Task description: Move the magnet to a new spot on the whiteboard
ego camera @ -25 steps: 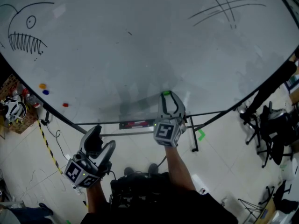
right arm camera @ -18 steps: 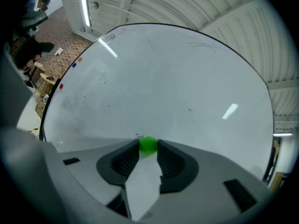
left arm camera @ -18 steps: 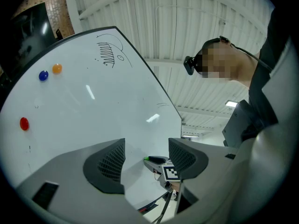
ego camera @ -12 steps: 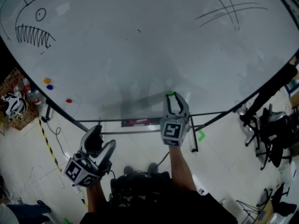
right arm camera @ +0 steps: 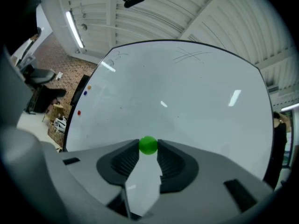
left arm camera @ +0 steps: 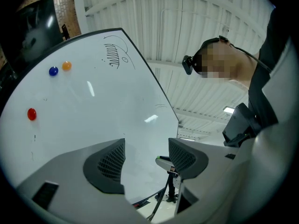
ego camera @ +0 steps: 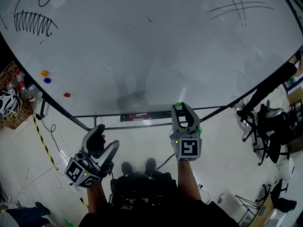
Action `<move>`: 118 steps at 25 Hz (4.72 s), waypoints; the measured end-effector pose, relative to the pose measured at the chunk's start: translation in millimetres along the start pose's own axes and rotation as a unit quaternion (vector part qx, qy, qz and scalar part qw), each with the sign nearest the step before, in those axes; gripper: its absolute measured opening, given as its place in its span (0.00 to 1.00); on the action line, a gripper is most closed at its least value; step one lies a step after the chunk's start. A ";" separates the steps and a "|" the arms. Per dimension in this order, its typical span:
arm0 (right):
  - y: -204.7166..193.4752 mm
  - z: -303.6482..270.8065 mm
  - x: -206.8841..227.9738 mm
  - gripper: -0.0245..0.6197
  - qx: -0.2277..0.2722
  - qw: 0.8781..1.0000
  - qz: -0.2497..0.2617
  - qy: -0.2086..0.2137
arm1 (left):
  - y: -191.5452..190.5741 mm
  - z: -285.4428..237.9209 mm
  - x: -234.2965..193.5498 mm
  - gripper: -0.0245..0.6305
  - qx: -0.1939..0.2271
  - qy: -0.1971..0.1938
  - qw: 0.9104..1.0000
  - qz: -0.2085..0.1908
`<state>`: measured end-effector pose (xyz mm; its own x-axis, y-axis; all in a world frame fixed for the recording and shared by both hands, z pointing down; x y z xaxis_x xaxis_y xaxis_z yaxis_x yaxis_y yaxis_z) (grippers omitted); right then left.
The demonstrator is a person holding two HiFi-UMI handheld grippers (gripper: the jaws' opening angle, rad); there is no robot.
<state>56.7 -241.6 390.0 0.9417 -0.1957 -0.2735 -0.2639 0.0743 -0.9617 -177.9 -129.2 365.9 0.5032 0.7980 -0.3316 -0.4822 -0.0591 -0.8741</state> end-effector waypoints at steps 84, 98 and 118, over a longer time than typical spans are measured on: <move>85.6 358.0 -17.6 0.27 0.084 0.989 -0.105 0.068 | -28.5 140.0 257.3 0.47 0.008 -0.023 1.000 0.015; 40.3 391.7 89.1 0.27 0.085 0.983 -0.154 0.051 | -71.6 55.6 330.1 0.47 -0.034 -0.019 0.999 0.001; 9.4 378.8 140.9 0.27 0.097 0.975 -0.186 0.067 | -87.6 0.0 353.4 0.47 -0.044 0.000 0.998 -0.033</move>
<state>265.9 101.9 349.4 0.9259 -0.3689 0.0811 0.1474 0.1551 -0.9768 42.2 157.9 325.3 0.5311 0.8021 -0.2729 -0.3830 -0.0600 -0.9218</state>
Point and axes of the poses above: the fingertips, and each gripper's own axes: z backward along the fingers, x to its right, y out of its top, the point moved 1 cm from there along z, backward along the fingers, and after that the axes turned 7 degrees about -y, right-handed, at the moved point
